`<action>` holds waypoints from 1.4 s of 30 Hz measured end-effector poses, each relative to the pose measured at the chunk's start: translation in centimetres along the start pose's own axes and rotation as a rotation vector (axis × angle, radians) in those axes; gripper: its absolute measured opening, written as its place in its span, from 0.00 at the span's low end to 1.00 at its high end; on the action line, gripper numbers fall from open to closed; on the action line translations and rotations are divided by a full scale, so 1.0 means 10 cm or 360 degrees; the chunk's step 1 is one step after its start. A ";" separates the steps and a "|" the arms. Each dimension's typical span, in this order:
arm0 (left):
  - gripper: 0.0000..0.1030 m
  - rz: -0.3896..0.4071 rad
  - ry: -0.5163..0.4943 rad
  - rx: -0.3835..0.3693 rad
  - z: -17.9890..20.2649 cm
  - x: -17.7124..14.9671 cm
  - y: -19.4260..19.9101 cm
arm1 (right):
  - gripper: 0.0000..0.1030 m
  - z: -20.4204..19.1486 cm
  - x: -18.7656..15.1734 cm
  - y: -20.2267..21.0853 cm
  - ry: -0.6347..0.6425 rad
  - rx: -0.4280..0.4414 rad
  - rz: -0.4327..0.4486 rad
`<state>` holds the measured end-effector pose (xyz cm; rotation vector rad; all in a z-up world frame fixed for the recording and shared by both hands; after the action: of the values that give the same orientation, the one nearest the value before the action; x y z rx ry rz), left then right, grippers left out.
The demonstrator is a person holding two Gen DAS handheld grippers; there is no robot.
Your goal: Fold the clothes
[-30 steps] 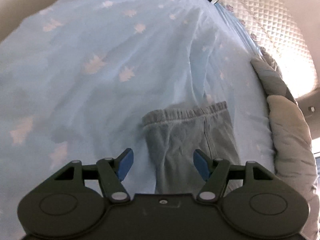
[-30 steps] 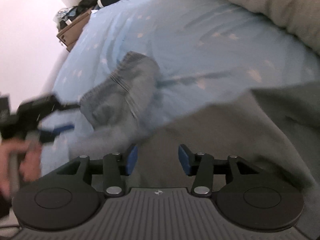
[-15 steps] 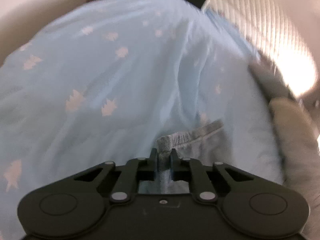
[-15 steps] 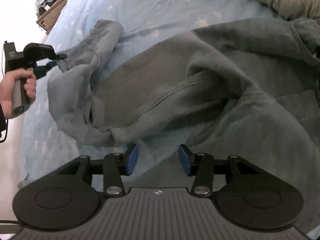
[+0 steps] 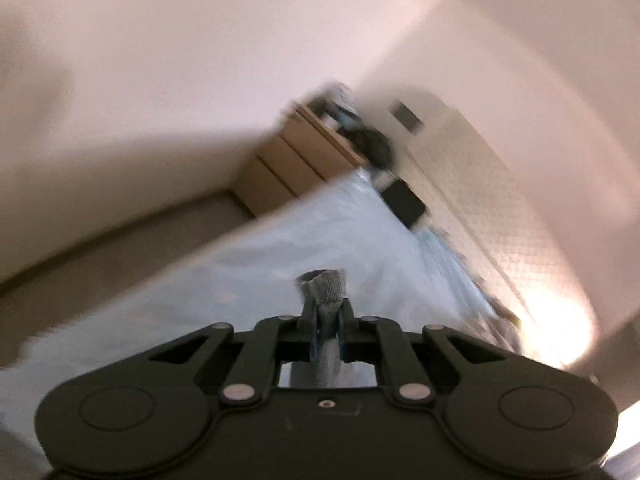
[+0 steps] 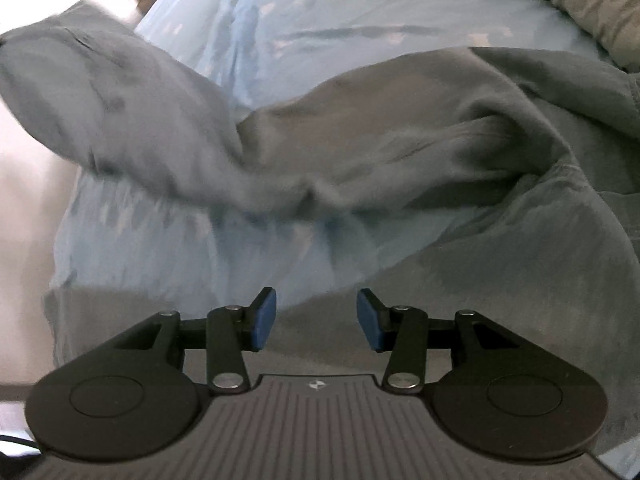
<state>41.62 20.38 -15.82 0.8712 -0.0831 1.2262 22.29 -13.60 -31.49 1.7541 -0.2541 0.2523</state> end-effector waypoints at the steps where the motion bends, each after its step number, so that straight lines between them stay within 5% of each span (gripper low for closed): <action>1: 0.08 0.0007 0.0053 0.0057 -0.27 0.02 0.06 | 0.46 -0.05 -0.04 0.01 0.0027 -0.0003 -0.0014; 7: 0.08 -0.0112 0.0356 0.0332 -1.74 -0.19 0.16 | 0.46 -0.36 -0.37 0.16 0.0189 -0.0047 -0.0101; 11: 0.08 -0.0154 0.0505 0.0403 -2.21 -0.37 0.26 | 0.46 -0.44 -0.56 0.31 0.0222 -0.0083 -0.0144; 16: 0.08 -0.0142 0.0526 0.0296 -2.09 -0.29 0.50 | 0.47 -0.44 -0.69 0.55 0.0230 -0.0150 -0.0121; 24: 0.10 -0.0372 0.0519 0.0429 -2.53 -0.53 0.24 | 0.48 -0.37 -0.94 0.67 0.0103 -0.0158 -0.0116; 27: 0.21 -0.0410 0.0553 0.0397 -2.46 -0.52 0.30 | 0.50 -0.24 -1.01 0.71 0.0046 -0.0164 -0.0099; 29: 0.43 -0.0442 0.0525 0.0398 -2.41 -0.55 0.39 | 0.51 -0.09 -1.04 0.75 -0.0029 -0.0176 -0.0075; 30: 0.46 -0.0455 0.0507 0.0404 -2.38 -0.56 0.43 | 0.51 0.00 -1.06 0.77 -0.0070 -0.0188 -0.0061; 42: 0.56 -0.0583 0.0295 0.0477 -1.82 -1.20 1.05 | 0.52 1.53 -1.26 1.06 -0.0652 -0.0345 0.0188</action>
<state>21.23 22.98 -28.57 0.9756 0.4030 0.9795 7.46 -30.28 -28.41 1.5638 -0.6582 -0.0530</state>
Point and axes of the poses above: each gripper's, at about its wrist camera, not at the fingertips, and y roughly against the way its jaws point, z to its right, x to its top, the point moved 7 cm from there along -y, roughly the way its jaws point, and after that the axes turned 9 degrees about y, right-handed, at the moved point
